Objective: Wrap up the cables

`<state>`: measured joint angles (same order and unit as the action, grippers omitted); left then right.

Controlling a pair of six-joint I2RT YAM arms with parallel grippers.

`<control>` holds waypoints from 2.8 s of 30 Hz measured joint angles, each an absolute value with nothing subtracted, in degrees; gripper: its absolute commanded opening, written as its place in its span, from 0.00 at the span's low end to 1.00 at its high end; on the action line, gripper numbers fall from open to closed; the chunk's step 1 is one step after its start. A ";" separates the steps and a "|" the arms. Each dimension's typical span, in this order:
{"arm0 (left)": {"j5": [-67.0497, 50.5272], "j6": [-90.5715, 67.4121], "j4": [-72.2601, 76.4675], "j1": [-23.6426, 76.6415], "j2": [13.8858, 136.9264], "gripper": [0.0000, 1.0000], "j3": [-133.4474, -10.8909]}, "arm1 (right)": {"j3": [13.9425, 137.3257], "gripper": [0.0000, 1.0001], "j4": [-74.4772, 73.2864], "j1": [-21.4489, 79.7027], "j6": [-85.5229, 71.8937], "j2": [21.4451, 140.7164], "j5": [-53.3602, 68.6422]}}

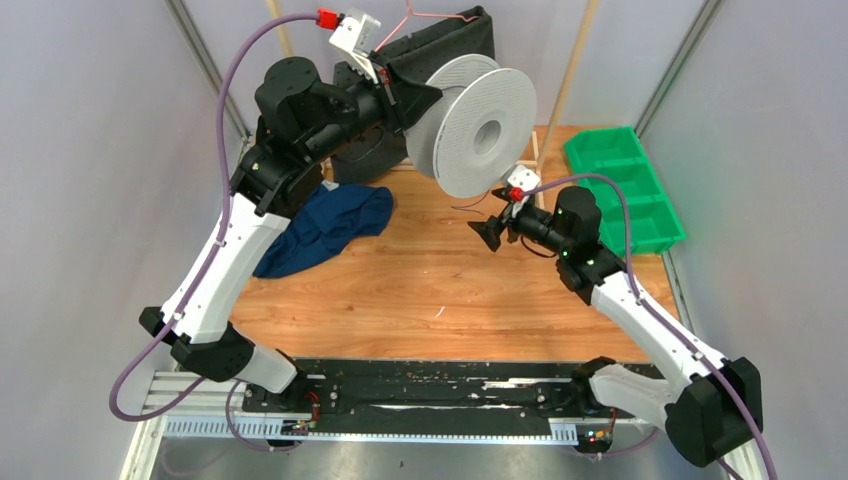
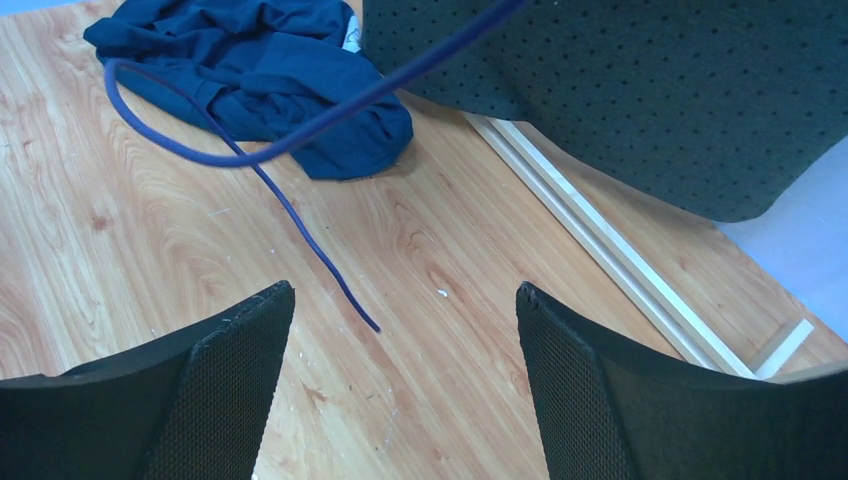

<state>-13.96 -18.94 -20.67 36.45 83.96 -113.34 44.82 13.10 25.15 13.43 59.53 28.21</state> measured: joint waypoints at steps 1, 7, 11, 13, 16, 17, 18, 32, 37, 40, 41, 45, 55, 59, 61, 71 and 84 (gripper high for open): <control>-13.98 -18.96 -20.64 36.45 83.96 0.00 -113.34 | 44.91 0.84 13.47 25.36 13.45 60.01 28.21; -13.72 -18.85 -20.67 36.27 83.96 0.00 -113.34 | 46.50 0.72 15.33 26.13 14.09 63.18 28.29; -13.47 -18.85 -20.64 36.12 83.94 0.00 -113.34 | 47.18 0.43 16.62 26.20 14.72 64.29 28.32; -13.45 -18.85 -20.64 36.12 83.96 0.00 -113.34 | 47.22 0.38 17.17 26.30 14.52 64.53 28.49; -13.34 -18.85 -20.64 36.12 83.94 0.00 -113.34 | 47.20 0.41 17.87 26.65 14.15 64.69 28.56; -13.30 -18.85 -20.64 36.12 83.94 0.00 -113.34 | 47.18 0.42 18.09 26.79 13.96 64.75 28.58; -13.28 -18.85 -20.64 36.12 83.94 0.00 -113.34 | 47.07 0.42 18.35 26.96 13.72 64.77 28.56; -13.02 -18.87 -20.62 36.12 83.94 0.00 -113.34 | 46.39 0.10 20.82 28.23 12.10 65.67 28.56; -12.27 -18.90 -20.62 36.12 83.94 0.00 -113.10 | 45.76 0.01 21.45 28.40 11.29 66.00 29.02; -11.05 -19.22 -20.51 36.12 83.79 0.00 -112.53 | 44.53 0.01 21.58 28.51 10.24 65.71 28.97; -10.09 -19.64 -20.38 36.12 83.70 0.00 -112.18 | 43.62 0.01 21.56 28.67 9.54 65.41 28.97; -6.42 -21.65 -19.79 35.99 83.40 0.00 -110.83 | 41.28 0.01 19.66 30.48 7.29 63.48 28.16; 3.14 -21.32 -18.55 35.81 83.20 0.00 -102.13 | 52.18 0.01 0.01 44.62 6.74 54.74 24.25; 5.21 -18.87 -19.46 36.16 83.31 0.00 -98.54 | 63.07 0.01 -5.67 45.41 7.27 55.59 23.20; 5.08 -17.63 -19.40 36.47 83.31 0.00 -97.12 | 67.72 0.01 -7.60 45.41 8.12 56.73 21.91; 0.62 -11.07 -22.46 37.08 80.95 0.00 -90.59 | 85.43 0.01 -15.27 45.39 16.86 68.34 17.08; -11.44 3.64 -32.53 37.08 73.69 0.00 -90.56 | 83.53 0.01 -17.82 32.73 20.29 68.97 18.02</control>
<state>-11.44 3.64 -32.53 37.08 73.69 -90.56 83.53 -17.82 32.73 20.29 68.97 18.02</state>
